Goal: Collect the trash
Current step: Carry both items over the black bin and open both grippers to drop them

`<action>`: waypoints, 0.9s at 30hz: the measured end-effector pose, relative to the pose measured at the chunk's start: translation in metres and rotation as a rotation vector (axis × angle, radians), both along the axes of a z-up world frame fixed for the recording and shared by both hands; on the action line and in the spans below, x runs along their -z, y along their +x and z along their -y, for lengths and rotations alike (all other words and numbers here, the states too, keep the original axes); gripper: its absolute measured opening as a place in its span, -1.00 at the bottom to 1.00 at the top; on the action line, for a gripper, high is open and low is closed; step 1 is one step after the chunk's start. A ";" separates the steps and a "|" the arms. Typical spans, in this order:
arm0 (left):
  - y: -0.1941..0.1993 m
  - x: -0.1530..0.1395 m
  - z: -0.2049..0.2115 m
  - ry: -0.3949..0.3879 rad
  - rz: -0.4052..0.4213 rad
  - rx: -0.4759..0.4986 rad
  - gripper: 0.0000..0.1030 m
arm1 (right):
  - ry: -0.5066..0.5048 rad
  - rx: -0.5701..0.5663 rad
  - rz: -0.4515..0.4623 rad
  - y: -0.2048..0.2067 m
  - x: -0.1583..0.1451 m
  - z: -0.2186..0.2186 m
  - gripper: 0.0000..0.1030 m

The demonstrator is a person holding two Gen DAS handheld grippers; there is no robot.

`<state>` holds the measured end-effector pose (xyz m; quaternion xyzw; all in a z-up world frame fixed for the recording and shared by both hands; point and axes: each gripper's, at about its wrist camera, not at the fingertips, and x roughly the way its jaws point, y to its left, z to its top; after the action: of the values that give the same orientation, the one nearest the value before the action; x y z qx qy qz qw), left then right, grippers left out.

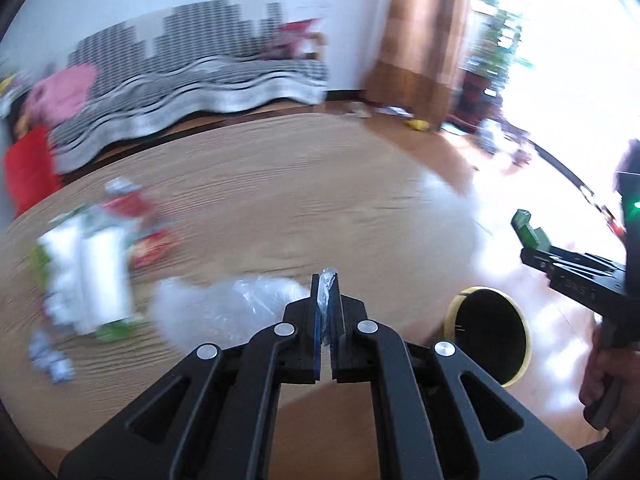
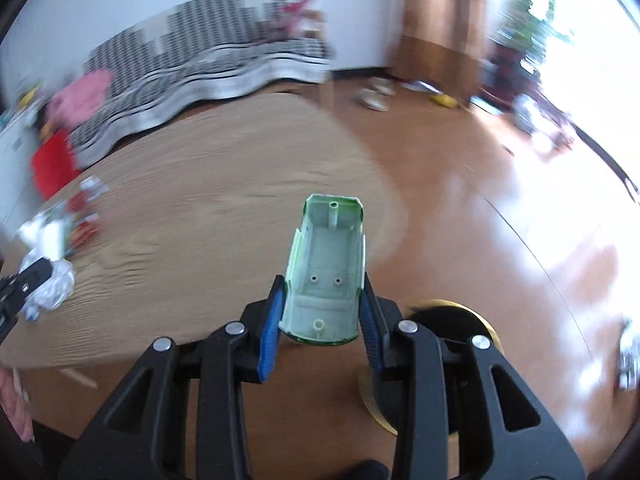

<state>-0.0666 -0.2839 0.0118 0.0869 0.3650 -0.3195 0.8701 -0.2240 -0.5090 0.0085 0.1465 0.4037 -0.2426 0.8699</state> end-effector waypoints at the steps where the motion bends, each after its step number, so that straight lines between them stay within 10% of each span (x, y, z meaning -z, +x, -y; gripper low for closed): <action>1: -0.009 0.001 0.018 -0.009 -0.001 0.037 -0.96 | 0.010 0.040 -0.005 -0.016 0.004 0.020 -0.32; 13: -0.104 0.088 0.205 -0.020 -0.240 0.473 -0.96 | 0.135 0.225 -0.069 -0.115 0.048 0.113 -0.31; 27: -0.093 0.164 0.260 0.057 -0.347 0.556 -0.96 | 0.178 0.228 -0.109 -0.108 0.067 0.123 -0.31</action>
<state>-0.1596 -0.5439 -0.1519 0.1518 0.4790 -0.5447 0.6714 -0.3317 -0.6315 -0.0584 0.2546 0.4508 -0.3106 0.7971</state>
